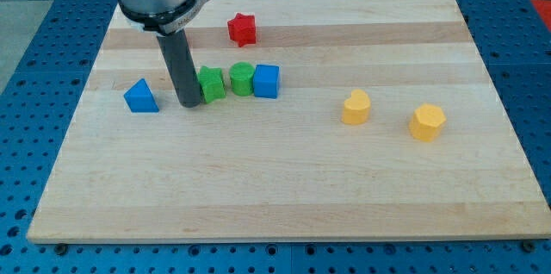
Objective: Slide the blue triangle towards the left side of the green star
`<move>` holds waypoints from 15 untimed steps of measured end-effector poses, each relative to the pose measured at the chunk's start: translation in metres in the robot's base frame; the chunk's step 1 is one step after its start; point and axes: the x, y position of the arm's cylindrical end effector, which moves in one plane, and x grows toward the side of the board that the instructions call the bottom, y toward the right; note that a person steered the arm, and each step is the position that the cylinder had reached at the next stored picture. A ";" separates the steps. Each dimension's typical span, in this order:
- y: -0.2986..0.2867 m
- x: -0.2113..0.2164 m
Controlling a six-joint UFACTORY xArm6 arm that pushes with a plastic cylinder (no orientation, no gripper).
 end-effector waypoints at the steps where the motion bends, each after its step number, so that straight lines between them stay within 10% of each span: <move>1: -0.030 0.053; 9: -0.086 -0.070; 15: -0.125 -0.031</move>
